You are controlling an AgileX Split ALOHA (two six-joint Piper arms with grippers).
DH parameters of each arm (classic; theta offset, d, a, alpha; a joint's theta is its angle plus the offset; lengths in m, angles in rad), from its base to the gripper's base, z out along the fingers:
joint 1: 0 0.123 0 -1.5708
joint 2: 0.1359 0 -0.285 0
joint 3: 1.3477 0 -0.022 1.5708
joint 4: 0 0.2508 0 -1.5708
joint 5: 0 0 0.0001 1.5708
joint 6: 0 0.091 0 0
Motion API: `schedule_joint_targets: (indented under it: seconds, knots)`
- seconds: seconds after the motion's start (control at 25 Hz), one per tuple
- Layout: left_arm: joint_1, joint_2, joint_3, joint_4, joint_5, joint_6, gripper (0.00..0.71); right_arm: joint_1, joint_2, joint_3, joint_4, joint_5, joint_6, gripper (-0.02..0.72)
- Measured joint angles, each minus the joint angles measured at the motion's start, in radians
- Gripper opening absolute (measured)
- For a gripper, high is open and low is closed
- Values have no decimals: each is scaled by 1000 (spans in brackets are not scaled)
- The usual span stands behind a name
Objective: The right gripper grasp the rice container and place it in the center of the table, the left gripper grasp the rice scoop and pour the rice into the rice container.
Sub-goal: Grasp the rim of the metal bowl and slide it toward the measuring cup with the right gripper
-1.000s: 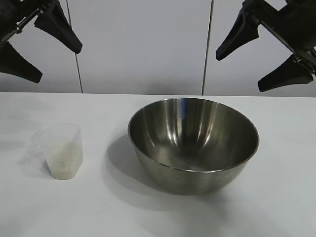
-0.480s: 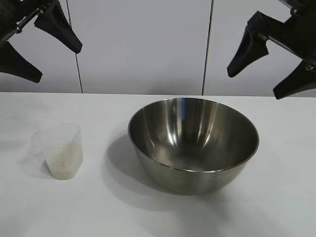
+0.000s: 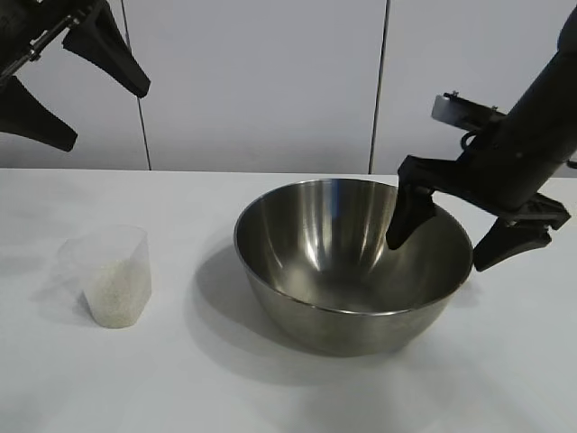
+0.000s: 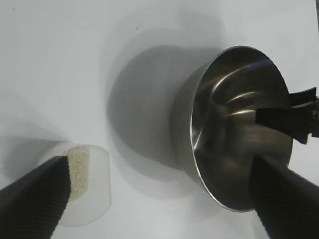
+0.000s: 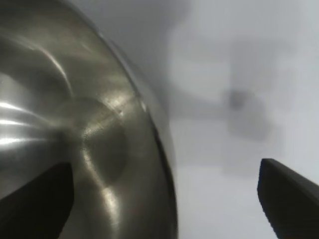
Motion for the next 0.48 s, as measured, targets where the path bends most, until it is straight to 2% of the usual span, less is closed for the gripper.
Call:
schedule_joint_targets:
  seconds: [0.08,0.2,0.48]
  knots:
    - [0,0,0,0,0,0,695,1,11,0,1,-11,12,610]
    - [0,0,0,0,0,0,695,1,12,-1,0,-23,25,412]
    - [0,0,0,0,0,0,695,1,12,-1,0,-35,29,117]
